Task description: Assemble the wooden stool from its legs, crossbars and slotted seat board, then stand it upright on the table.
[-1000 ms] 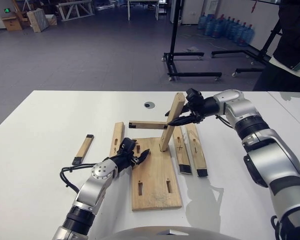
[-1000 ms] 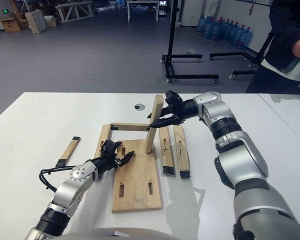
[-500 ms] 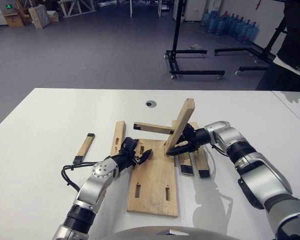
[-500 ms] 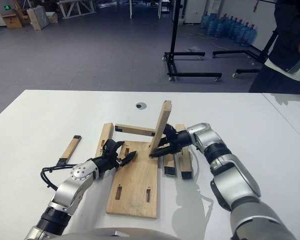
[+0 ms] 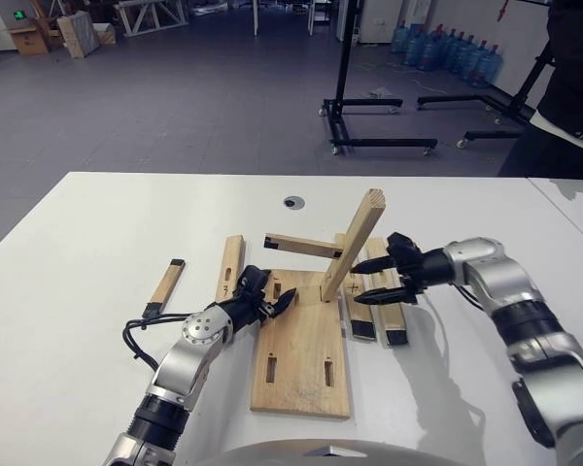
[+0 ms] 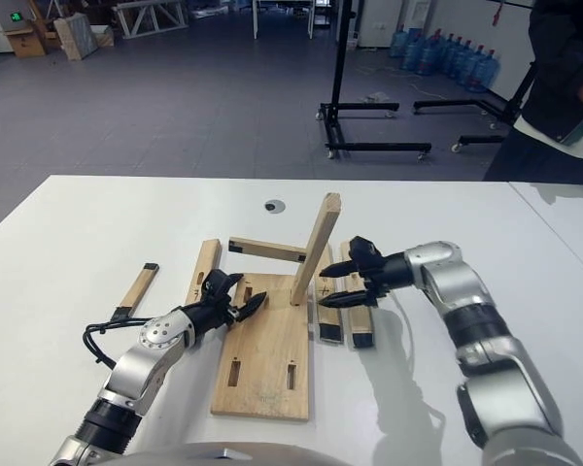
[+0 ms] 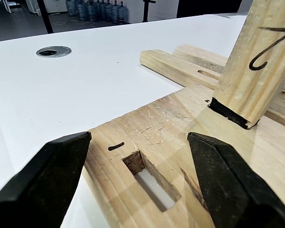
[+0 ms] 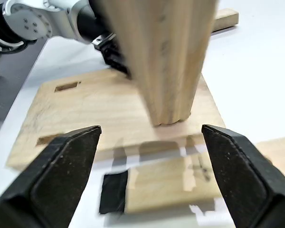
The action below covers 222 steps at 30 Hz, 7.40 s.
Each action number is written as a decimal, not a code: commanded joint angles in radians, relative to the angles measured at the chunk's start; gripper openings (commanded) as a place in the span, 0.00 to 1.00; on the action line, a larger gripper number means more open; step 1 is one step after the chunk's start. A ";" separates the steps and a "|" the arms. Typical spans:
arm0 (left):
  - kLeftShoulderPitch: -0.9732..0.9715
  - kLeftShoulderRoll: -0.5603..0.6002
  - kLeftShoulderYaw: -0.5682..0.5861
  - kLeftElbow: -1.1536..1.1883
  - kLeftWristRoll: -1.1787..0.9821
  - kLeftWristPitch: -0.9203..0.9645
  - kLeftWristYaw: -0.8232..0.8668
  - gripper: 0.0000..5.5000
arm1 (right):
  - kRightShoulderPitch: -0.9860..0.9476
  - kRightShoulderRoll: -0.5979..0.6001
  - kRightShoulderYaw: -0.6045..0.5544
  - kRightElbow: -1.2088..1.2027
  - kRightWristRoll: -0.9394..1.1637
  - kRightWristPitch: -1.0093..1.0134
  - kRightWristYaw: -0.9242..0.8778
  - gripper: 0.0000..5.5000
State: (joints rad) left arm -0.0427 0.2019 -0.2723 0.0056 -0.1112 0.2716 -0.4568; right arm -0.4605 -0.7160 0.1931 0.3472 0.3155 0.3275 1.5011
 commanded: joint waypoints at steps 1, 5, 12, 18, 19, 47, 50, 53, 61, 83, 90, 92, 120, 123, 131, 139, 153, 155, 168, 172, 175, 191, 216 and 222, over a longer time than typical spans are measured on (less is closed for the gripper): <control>0.054 0.016 -0.014 0.056 0.030 0.053 0.009 0.67 | 0.083 -0.065 -0.093 -0.136 0.031 0.036 -0.061 0.71; 0.043 0.026 0.002 0.065 0.024 0.048 0.001 0.67 | 0.171 -0.062 -0.338 -0.290 0.196 0.081 -0.171 0.71; 0.035 0.072 0.029 0.082 0.015 0.050 -0.044 0.67 | 0.119 0.037 -0.547 -0.570 0.496 0.104 -0.345 0.71; -0.008 0.122 0.016 0.086 0.020 0.069 -0.106 0.67 | 0.135 0.141 -0.370 -0.561 0.370 -0.004 -0.384 0.71; -0.011 0.129 0.014 0.084 0.020 0.071 -0.114 0.67 | 0.145 0.146 -0.339 -0.549 0.343 -0.014 -0.383 0.71; 0.038 0.162 -0.020 0.031 0.021 0.105 -0.108 0.67 | 0.177 0.126 -0.085 -0.530 0.233 -0.003 -0.513 0.71; 0.030 0.159 -0.023 0.040 0.021 0.101 -0.108 0.67 | 0.131 0.169 -0.154 -0.551 0.289 -0.052 -0.545 0.71; 0.026 0.157 -0.024 0.046 0.022 0.098 -0.107 0.67 | 0.071 0.186 -0.233 -0.601 0.357 -0.063 -0.569 0.71; 0.033 0.157 -0.031 0.045 0.023 0.094 -0.100 0.67 | -0.069 0.119 -0.333 -0.638 0.373 -0.062 -0.578 0.71; 0.054 0.166 -0.037 0.013 0.019 0.112 -0.101 0.67 | 0.247 0.032 0.161 -0.545 0.217 0.095 -0.425 0.71; 0.046 0.177 -0.034 0.016 0.017 0.113 -0.113 0.67 | 0.219 0.124 0.081 -0.525 0.235 0.004 -0.540 0.71; 0.045 0.177 -0.034 0.018 0.018 0.113 -0.112 0.67 | 0.200 0.157 -0.003 -0.554 0.283 -0.033 -0.584 0.71; 0.016 -0.009 -0.035 0.117 0.056 0.048 0.093 0.67 | 0.631 0.252 -0.307 -0.859 0.238 0.592 -1.474 0.71; -0.025 -0.023 -0.025 0.179 0.065 0.037 0.104 0.67 | 0.617 0.258 -0.274 -0.853 0.225 0.633 -1.455 0.71; -0.099 -0.052 0.012 0.313 0.076 0.008 0.162 0.67 | 0.569 0.259 -0.223 -0.790 0.151 0.665 -1.419 0.71; -0.119 -0.070 0.036 0.368 0.095 -0.013 0.225 0.67 | 0.559 0.289 -0.243 -0.749 0.119 0.719 -1.410 0.66; -0.112 -0.081 0.120 0.188 0.039 -0.043 0.226 0.67 | 0.510 0.394 -0.346 -0.728 0.080 0.637 -1.437 0.36; -0.092 -0.065 0.143 0.107 0.028 -0.038 0.212 0.67 | 0.476 0.435 -0.395 -0.721 0.072 0.517 -1.451 0.36; 0.028 0.054 0.347 -0.234 -0.358 0.074 -0.085 0.67 | 0.305 0.335 -0.567 -0.794 0.482 0.118 -0.986 0.36; 0.002 0.089 0.413 -0.344 -0.650 0.178 -0.233 0.67 | 0.302 0.241 -0.498 -0.824 0.676 0.254 -0.799 0.36; -0.019 0.136 0.434 -0.375 -0.785 0.247 -0.312 0.67 | 0.287 0.225 -0.419 -0.785 0.694 0.293 -0.716 0.36; -0.123 0.099 0.341 -0.358 -1.079 0.460 -0.335 0.67 | 0.226 0.300 -0.139 -0.600 0.593 0.292 -0.465 0.36; -0.129 0.077 0.360 -0.327 -1.089 0.463 -0.304 0.54 | 0.256 0.283 -0.116 -0.562 0.521 0.284 -0.404 0.36; -0.123 0.077 0.365 -0.331 -1.085 0.459 -0.297 0.40 | 0.259 0.278 -0.119 -0.562 0.509 0.281 -0.392 0.36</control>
State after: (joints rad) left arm -0.1605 0.2758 0.0874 -0.3251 -1.1964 0.7292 -0.7597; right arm -0.2009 -0.4268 0.0832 -0.2172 0.8439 0.6198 1.1102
